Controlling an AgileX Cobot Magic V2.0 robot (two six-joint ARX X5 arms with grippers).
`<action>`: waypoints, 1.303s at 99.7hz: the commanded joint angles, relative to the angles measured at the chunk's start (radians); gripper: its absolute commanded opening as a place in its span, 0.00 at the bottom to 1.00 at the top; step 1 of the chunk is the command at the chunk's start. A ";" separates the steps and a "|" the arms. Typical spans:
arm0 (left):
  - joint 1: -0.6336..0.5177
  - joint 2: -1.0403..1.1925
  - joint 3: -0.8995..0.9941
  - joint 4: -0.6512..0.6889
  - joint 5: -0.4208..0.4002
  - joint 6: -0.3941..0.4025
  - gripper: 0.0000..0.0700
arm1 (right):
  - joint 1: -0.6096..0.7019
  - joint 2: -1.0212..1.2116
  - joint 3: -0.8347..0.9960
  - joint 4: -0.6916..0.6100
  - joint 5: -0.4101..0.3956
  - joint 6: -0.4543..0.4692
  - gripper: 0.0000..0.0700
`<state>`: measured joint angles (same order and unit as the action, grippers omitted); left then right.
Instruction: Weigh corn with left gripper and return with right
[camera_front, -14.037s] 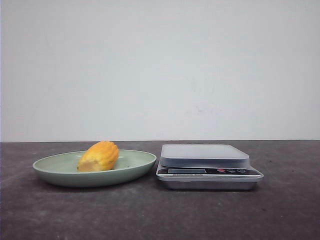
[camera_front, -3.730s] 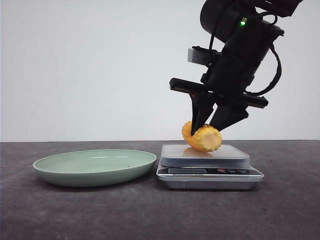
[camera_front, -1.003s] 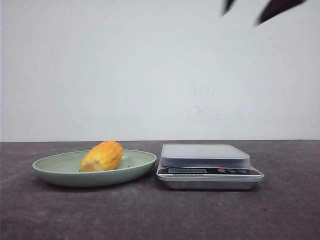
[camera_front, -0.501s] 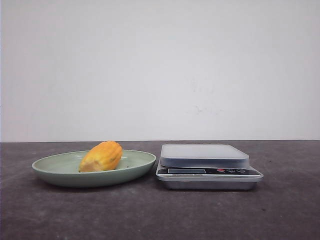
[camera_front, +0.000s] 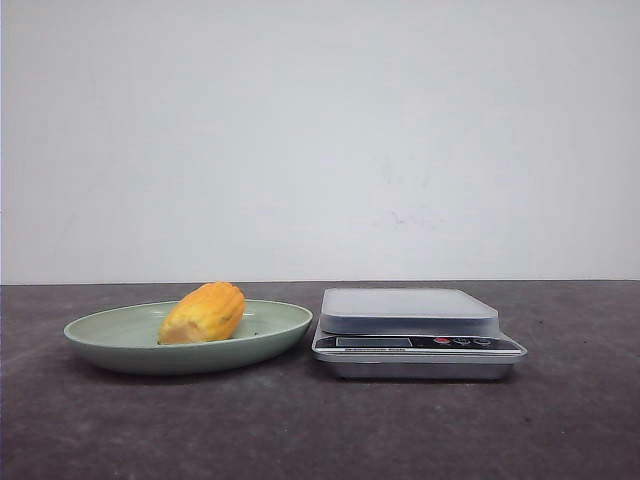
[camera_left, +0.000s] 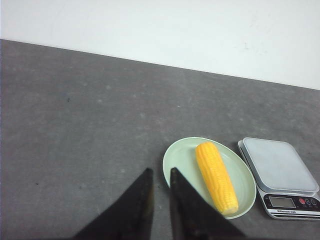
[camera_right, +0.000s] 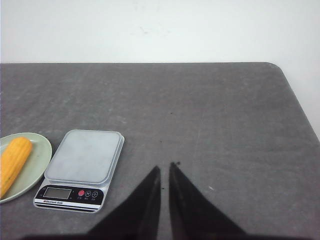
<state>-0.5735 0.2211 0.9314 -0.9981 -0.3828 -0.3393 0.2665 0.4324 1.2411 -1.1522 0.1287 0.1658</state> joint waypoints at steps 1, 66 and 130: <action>-0.006 -0.001 0.014 0.022 -0.002 0.013 0.01 | 0.002 0.002 0.016 0.005 0.002 0.021 0.01; -0.006 -0.001 0.014 0.026 -0.002 0.013 0.02 | 0.002 0.002 0.017 0.000 0.003 0.032 0.01; 0.523 -0.081 -0.233 0.313 0.119 0.077 0.02 | 0.002 0.002 0.017 0.000 0.003 0.032 0.01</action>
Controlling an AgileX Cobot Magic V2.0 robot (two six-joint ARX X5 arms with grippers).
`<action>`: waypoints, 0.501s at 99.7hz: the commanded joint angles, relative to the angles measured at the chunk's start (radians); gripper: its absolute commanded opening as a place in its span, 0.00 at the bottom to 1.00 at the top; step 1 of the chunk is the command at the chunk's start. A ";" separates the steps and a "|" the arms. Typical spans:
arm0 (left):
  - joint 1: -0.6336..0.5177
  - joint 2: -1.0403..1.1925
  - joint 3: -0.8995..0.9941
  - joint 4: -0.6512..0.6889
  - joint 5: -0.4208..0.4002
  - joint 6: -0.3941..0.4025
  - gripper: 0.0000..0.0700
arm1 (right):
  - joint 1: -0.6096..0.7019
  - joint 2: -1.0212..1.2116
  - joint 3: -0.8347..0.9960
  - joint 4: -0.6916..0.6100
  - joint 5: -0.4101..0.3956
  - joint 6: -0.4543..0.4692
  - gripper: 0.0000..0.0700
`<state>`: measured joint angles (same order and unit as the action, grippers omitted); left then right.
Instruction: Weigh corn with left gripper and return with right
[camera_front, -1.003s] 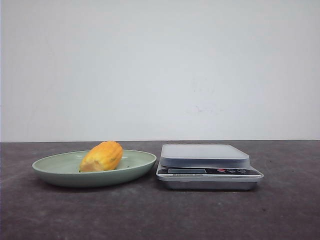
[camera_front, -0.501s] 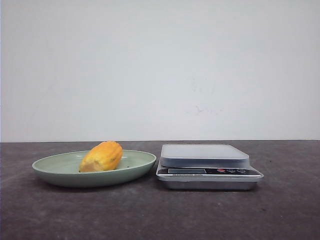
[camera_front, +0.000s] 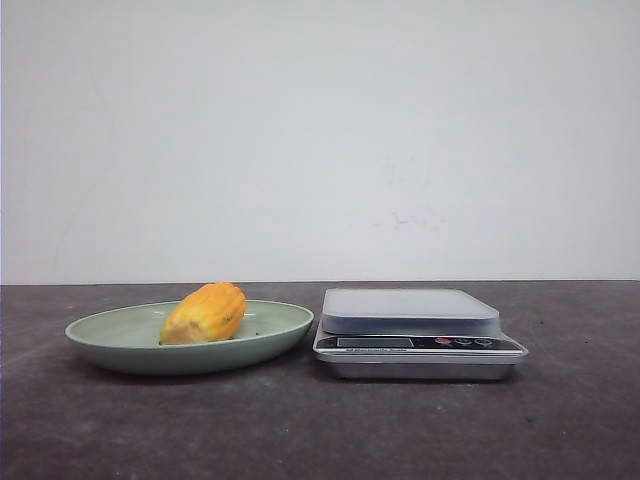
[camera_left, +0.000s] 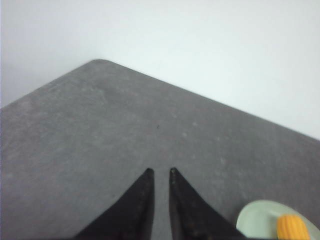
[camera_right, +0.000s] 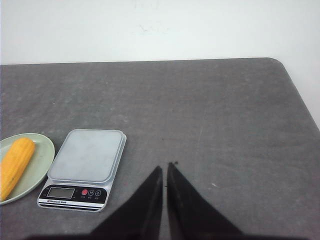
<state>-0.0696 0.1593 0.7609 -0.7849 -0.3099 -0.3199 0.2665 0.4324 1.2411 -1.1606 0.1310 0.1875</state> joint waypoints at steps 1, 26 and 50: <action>0.022 -0.024 -0.078 0.118 0.053 0.064 0.02 | 0.002 0.002 0.017 0.008 0.001 0.010 0.01; 0.089 -0.124 -0.476 0.488 0.193 0.121 0.02 | 0.002 0.002 0.017 0.008 0.001 0.010 0.01; 0.100 -0.156 -0.676 0.546 0.218 0.114 0.02 | 0.002 0.002 0.017 0.008 0.001 0.010 0.01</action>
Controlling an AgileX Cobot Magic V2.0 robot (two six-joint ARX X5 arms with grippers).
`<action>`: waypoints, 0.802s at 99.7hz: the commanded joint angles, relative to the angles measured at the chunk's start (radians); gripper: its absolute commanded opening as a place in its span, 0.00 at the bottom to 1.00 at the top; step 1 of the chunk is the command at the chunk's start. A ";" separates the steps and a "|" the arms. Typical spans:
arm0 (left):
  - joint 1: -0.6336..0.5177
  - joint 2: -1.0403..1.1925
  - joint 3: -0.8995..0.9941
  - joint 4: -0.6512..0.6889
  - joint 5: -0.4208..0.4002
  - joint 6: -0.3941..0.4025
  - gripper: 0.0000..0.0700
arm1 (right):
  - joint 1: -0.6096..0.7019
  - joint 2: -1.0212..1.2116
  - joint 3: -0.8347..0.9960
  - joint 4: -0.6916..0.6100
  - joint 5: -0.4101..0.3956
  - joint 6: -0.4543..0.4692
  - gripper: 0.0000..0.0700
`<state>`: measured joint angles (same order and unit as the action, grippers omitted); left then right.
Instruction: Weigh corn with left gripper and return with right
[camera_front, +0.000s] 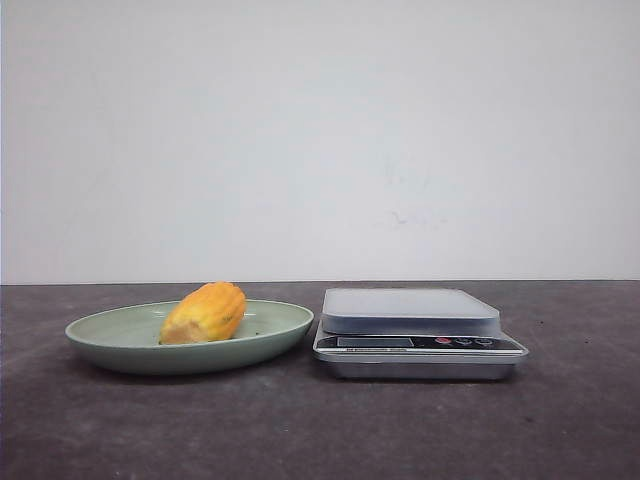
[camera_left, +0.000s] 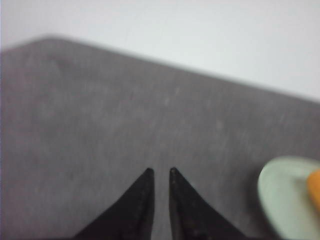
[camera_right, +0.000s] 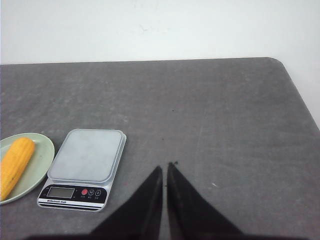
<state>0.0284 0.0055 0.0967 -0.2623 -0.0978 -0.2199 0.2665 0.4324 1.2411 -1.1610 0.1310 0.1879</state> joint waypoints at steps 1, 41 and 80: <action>0.002 -0.002 -0.016 0.024 0.006 0.015 0.02 | 0.002 0.002 0.017 0.009 0.001 0.010 0.01; 0.005 -0.002 -0.066 0.031 0.054 0.103 0.02 | 0.002 0.002 0.017 0.008 0.001 0.010 0.01; 0.005 -0.002 -0.066 0.031 0.054 0.103 0.02 | 0.002 0.002 0.017 0.008 0.001 0.010 0.01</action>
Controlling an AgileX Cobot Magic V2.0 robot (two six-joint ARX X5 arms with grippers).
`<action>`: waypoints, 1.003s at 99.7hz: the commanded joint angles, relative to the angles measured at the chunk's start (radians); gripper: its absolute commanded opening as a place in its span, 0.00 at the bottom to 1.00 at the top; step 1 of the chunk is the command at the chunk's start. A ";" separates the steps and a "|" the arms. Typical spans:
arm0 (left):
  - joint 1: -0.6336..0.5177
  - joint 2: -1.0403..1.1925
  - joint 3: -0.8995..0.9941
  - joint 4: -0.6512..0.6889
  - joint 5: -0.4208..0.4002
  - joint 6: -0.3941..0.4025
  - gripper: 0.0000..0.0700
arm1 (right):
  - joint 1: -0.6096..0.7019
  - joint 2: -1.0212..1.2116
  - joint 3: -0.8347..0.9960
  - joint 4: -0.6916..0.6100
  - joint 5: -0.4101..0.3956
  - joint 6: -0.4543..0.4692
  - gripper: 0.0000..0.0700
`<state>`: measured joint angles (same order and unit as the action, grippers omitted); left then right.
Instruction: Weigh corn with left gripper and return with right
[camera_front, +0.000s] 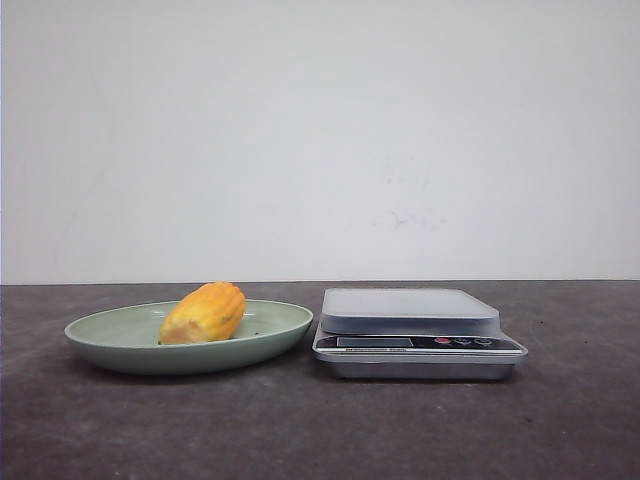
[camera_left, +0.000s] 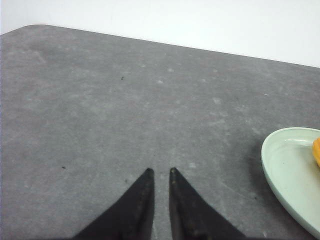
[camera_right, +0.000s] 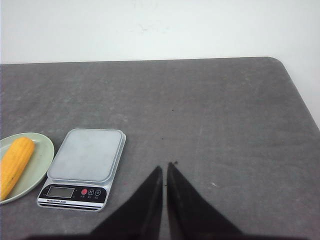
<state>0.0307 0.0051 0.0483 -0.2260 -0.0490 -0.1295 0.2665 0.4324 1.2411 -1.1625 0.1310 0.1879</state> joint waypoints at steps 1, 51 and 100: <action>0.003 -0.002 -0.017 -0.005 0.005 0.012 0.02 | 0.002 0.002 0.017 0.010 0.001 0.010 0.01; 0.003 -0.002 -0.017 -0.005 0.005 0.012 0.02 | 0.002 0.002 0.017 0.010 0.001 0.010 0.01; 0.003 -0.002 -0.017 -0.005 0.005 0.012 0.02 | -0.235 -0.173 -0.419 0.578 -0.039 -0.096 0.01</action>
<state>0.0307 0.0051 0.0483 -0.2260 -0.0486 -0.1291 0.0704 0.2977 0.9524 -0.7216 0.1097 0.1078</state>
